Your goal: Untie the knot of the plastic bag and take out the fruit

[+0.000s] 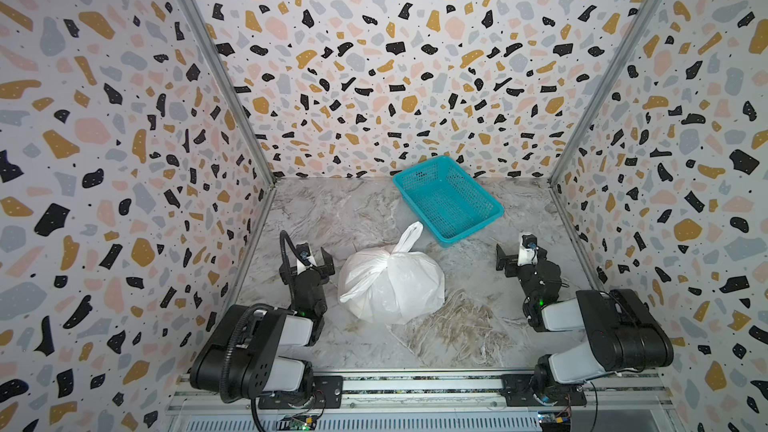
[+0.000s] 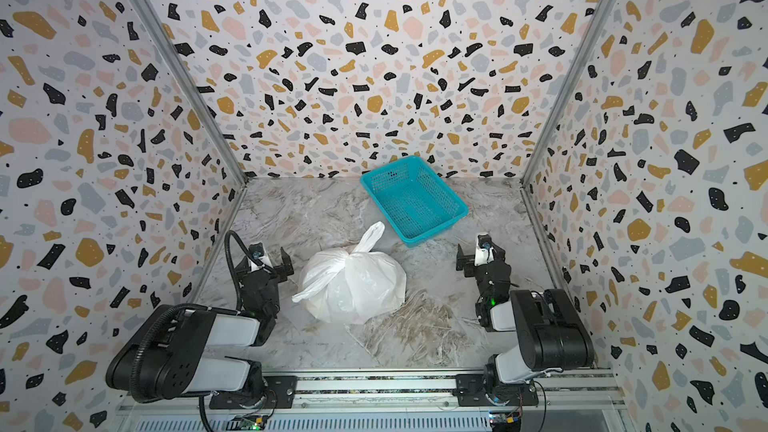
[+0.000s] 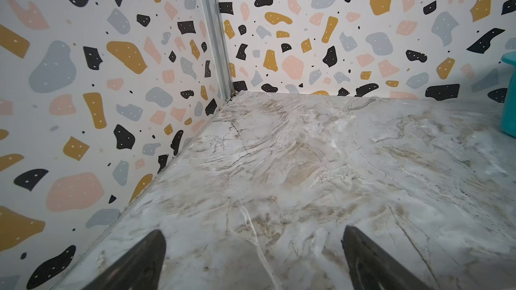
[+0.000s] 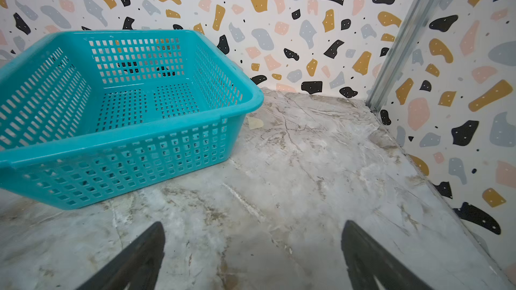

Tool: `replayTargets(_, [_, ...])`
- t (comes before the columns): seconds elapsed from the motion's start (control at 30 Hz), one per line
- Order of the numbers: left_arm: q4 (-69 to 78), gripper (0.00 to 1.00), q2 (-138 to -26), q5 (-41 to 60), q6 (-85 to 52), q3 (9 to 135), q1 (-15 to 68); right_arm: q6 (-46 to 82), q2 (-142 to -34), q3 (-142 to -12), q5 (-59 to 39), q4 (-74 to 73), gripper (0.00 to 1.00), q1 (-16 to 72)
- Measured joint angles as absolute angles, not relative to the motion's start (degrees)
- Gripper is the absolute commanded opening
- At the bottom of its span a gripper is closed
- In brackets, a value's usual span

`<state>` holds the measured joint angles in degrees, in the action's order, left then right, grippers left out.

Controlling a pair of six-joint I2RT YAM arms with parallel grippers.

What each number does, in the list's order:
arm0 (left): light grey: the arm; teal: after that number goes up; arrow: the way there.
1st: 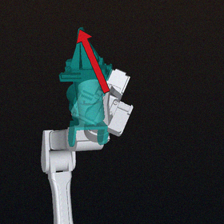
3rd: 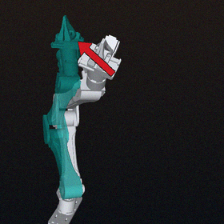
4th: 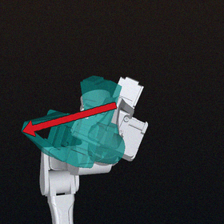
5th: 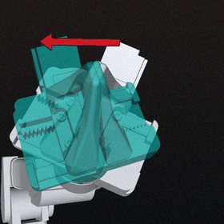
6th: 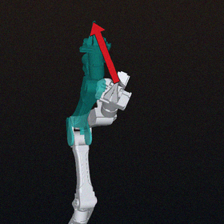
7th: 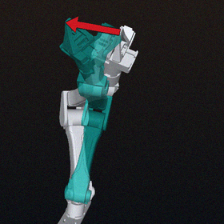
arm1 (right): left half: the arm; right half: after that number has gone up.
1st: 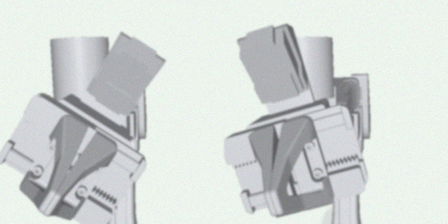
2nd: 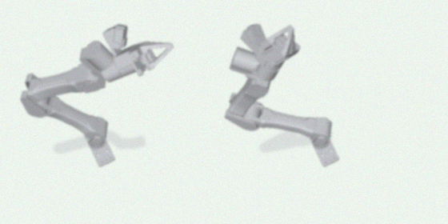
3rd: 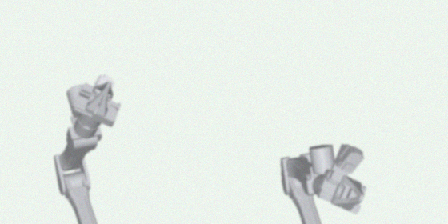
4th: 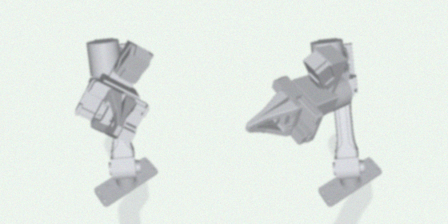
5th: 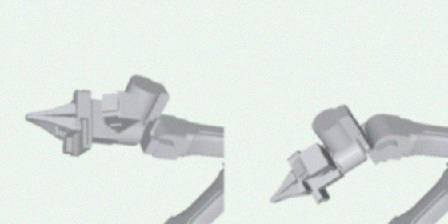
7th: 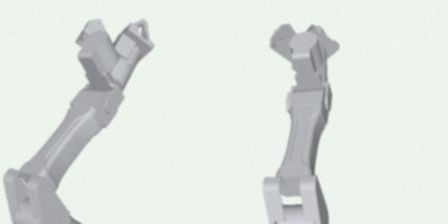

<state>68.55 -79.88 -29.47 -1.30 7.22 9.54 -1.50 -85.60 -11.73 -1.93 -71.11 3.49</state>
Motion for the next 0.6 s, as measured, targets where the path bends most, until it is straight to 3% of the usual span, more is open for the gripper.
replayTargets(0.6, [68.6,1.0,-79.9,-29.5,-1.3,7.2,9.5,-1.4,-85.6,-11.7,-2.7,-71.1,0.99,2.9])
